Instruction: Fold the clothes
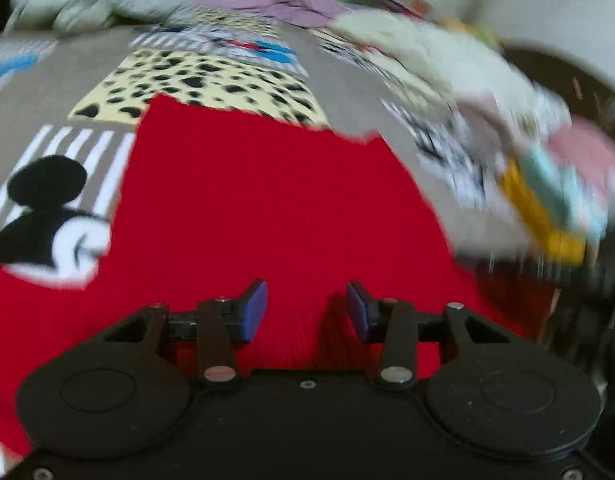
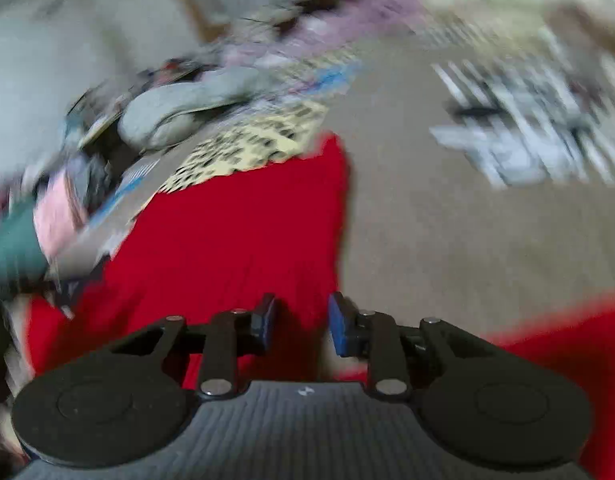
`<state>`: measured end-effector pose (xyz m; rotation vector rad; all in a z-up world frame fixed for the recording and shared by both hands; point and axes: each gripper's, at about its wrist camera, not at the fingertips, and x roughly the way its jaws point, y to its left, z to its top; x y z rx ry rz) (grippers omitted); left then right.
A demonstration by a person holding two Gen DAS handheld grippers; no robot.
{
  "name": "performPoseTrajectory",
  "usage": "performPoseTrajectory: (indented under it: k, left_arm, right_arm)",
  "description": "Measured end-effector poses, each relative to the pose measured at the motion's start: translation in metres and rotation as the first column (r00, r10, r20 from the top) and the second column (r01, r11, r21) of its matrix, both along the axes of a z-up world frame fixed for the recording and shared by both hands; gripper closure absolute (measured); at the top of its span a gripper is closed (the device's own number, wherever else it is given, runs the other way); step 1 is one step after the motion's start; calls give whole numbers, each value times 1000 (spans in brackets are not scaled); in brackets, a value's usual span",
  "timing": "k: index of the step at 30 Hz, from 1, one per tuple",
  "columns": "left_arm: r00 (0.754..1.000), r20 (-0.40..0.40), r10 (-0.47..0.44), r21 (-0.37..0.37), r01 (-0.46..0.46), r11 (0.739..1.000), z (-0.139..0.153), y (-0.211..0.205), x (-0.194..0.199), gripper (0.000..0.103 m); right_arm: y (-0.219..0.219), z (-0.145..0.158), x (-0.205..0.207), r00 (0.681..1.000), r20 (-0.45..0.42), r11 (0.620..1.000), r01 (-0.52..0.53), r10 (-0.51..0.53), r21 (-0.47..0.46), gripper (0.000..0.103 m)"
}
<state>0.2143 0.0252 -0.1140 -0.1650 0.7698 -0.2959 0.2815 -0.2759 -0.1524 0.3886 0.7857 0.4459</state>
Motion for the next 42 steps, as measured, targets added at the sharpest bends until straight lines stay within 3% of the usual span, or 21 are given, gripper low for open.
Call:
performPoseTrajectory:
  k: [2, 5, 10, 12, 15, 16, 19, 20, 22, 24, 25, 28, 30, 32, 33, 35, 37, 40, 42]
  left_arm:
    - [998, 49, -26, 118, 21, 993, 0, -16, -30, 62]
    - [995, 87, -48, 191, 31, 981, -4, -35, -65, 57]
    - [986, 160, -39, 333, -16, 943, -11, -59, -105, 57]
    - [981, 194, 2, 289, -59, 955, -6, -48, -113, 57]
    - [969, 225, 98, 222, -150, 963, -2, -27, -121, 57]
    - [969, 221, 108, 219, -157, 963, -5, -23, -121, 57]
    - [989, 140, 42, 302, -83, 950, -26, -31, -121, 56]
    - [987, 157, 40, 299, -86, 950, -23, -32, -124, 56]
    - [981, 190, 35, 292, -90, 952, -18, -33, -130, 57]
    - [972, 230, 45, 254, -104, 962, -14, -31, -136, 57]
    - [968, 248, 48, 249, -111, 962, -15, -32, -136, 57]
    - [961, 273, 47, 249, -118, 961, -22, -36, -135, 57]
    - [968, 249, 21, 293, -96, 951, -30, -43, -132, 56]
    - [974, 225, -41, 387, -50, 921, -32, -53, -131, 54]
    - [975, 216, -47, 392, -43, 919, -27, -54, -132, 54]
    - [972, 234, 15, 273, -81, 959, -14, -45, -130, 56]
    - [960, 276, 41, 194, -98, 976, -6, -46, -130, 57]
    - [948, 317, -27, 187, -34, 982, -8, -66, -131, 58]
    - [948, 306, -87, 306, -12, 952, -27, -88, -136, 60]
  right_arm:
    - [-11, 5, -17, 999, 15, 999, 43, -43, -11, 74]
    - [-21, 9, -47, 997, 52, 999, 50, -51, 21, 73]
    - [-38, 3, -89, 995, 37, 996, 91, -91, 18, 68]
    - [-38, 3, -108, 992, 69, 994, 103, -101, -22, 68]
    - [-24, 18, -142, 979, 197, 992, 78, -58, -99, 64]
    - [-18, 22, -152, 970, 241, 991, 62, -31, -123, 62]
    - [9, 25, -168, 939, 333, 982, -21, 84, -188, 58]
    - [20, 20, -168, 940, 315, 967, -53, 134, -251, 54]
    - [41, 1, -163, 960, 186, 904, -116, 208, -411, 53]
    - [45, 3, -173, 945, 225, 877, -108, 237, -468, 55]
    - [46, 7, -175, 944, 231, 874, -102, 236, -474, 55]
    - [39, 17, -183, 924, 324, 927, -72, 201, -367, 55]
    - [46, 18, -184, 893, 390, 923, -70, 227, -378, 54]
    - [55, 10, -181, 883, 382, 909, -107, 273, -402, 54]
    - [60, 7, -179, 878, 377, 901, -125, 295, -415, 53]
    - [66, -4, -179, 870, 365, 882, -148, 331, -448, 53]
    - [66, -5, -180, 875, 340, 871, -163, 344, -462, 53]
    - [50, 3, -186, 888, 324, 888, -171, 326, -426, 53]
    - [35, 5, -189, 907, 309, 912, -160, 287, -379, 53]
